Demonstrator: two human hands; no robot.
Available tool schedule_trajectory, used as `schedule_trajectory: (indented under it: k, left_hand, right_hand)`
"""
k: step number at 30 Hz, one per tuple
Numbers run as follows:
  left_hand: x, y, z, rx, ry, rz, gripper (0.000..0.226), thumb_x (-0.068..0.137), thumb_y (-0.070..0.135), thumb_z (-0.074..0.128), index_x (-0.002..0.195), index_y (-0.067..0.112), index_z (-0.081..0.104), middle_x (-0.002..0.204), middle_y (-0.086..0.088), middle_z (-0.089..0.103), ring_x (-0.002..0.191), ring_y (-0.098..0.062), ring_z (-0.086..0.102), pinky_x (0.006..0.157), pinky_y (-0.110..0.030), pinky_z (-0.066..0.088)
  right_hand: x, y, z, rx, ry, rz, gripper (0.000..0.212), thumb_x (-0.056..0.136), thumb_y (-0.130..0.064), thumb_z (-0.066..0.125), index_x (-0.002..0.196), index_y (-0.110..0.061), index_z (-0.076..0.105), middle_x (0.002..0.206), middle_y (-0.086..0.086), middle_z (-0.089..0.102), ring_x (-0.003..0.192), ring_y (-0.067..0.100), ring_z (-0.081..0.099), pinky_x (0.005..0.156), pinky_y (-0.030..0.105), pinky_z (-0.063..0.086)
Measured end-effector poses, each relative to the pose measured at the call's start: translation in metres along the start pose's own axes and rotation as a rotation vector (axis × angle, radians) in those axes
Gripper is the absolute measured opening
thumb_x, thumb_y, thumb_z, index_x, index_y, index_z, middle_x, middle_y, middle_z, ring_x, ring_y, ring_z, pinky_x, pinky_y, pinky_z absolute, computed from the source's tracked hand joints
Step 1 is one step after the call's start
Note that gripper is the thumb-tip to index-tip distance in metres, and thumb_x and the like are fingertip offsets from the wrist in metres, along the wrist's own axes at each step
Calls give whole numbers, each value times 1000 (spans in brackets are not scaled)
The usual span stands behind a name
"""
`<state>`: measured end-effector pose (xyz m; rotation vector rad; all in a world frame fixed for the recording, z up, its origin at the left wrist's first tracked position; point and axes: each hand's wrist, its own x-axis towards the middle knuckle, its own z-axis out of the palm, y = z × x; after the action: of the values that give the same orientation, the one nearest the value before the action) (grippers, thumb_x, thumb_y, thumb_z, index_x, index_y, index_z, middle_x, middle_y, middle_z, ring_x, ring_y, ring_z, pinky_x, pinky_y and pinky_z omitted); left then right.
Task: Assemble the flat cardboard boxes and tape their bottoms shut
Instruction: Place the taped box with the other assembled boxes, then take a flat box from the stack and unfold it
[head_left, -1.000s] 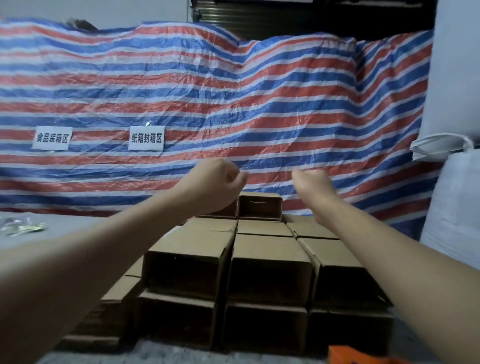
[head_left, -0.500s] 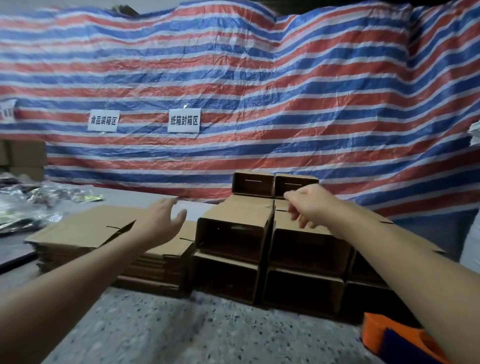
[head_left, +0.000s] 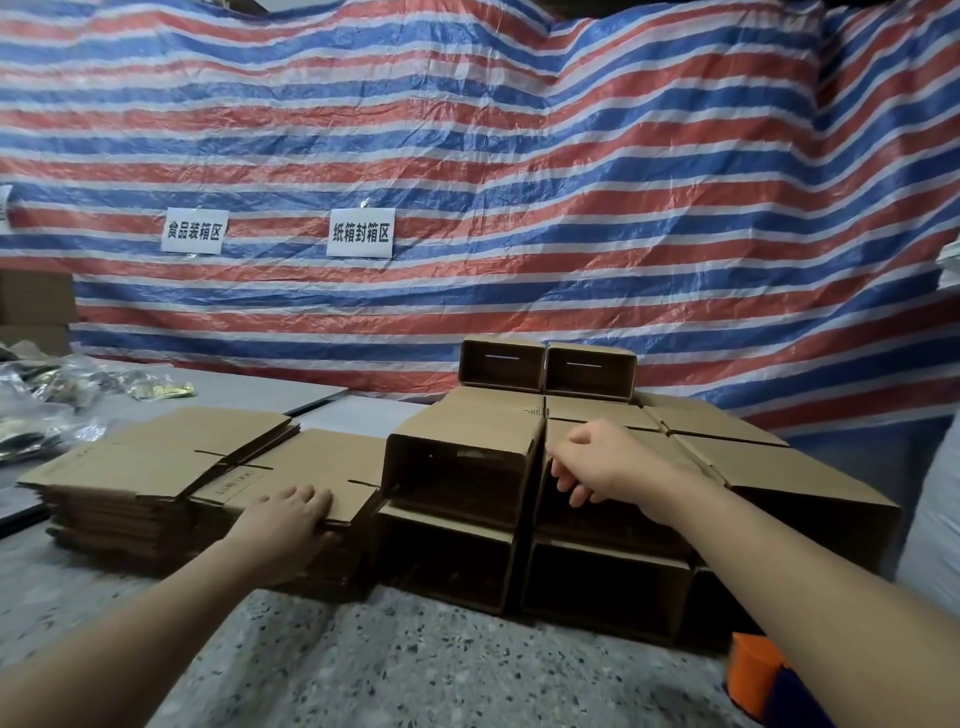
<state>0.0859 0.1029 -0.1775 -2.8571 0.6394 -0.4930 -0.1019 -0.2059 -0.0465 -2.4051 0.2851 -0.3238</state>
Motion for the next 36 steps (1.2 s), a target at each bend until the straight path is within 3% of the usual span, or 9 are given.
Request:
schedule_trajectory:
  k: [7,11,14,19,24,27,30,33,36]
  left_hand:
    - [-2,8,-10,25,109,4,34,95,55,46,112,26,54,111,7,63,101,-16,61,75,-29,41]
    - [-4,5,-16,-12,106,20,26,95,48,51,106,25,58,106,6,65,93,-14,61,67,-26,42]
    - [-6,0,-17,-41,83,36,28,92,52,55,103,27,60,104,9,66,82,-9,53,53,-20,31]
    - [-9,-11,-14,-103,118,32,45,93,60,47,121,27,60,118,9,65,102,-15,61,79,-29,50]
    - [-11,-18,-24,-303,132,-7,45,96,54,48,128,24,57,123,2,64,103,-17,62,83,-33,53]
    - [-8,-15,-32,-258,213,-57,48,102,44,35,146,25,37,131,-4,61,108,-25,63,79,-36,51]
    - [-2,-11,-41,-235,283,-127,32,101,23,37,132,20,45,109,-7,67,82,-26,63,59,-35,43]
    - [1,-11,-61,-289,375,-185,18,96,6,44,107,16,53,95,-9,66,74,-25,59,62,-38,48]
    - [3,-7,-98,-356,572,-163,14,93,1,51,101,12,55,88,-11,64,64,-25,52,55,-38,42]
  right_hand:
    - [-1,7,5,-7,-36,-5,37,105,-37,47,83,-15,68,85,4,71,65,13,66,64,25,51]
    - [-2,10,7,-12,-40,-8,37,104,-37,47,81,-16,67,84,4,71,62,13,65,62,24,50]
    - [-2,11,7,-26,-46,-6,37,104,-38,47,82,-17,68,84,3,71,63,12,66,61,24,50]
    - [0,11,9,-28,-55,3,37,105,-38,47,84,-16,69,85,3,72,64,12,66,62,24,51]
    - [-1,11,15,-13,-55,10,38,104,-38,47,85,-14,70,83,3,72,61,11,66,61,23,51]
    - [-2,12,15,-4,-55,5,39,105,-37,47,86,-13,70,84,3,72,61,11,65,63,24,51]
    - [-4,10,15,-11,-57,9,39,105,-38,46,86,-13,70,84,3,71,63,12,66,63,24,51]
    - [-5,8,14,-24,-63,3,39,105,-38,46,84,-14,69,84,3,72,65,12,67,63,24,50]
    - [-3,3,4,-19,-28,-20,35,104,-35,49,83,-16,69,82,2,71,69,11,67,64,24,50]
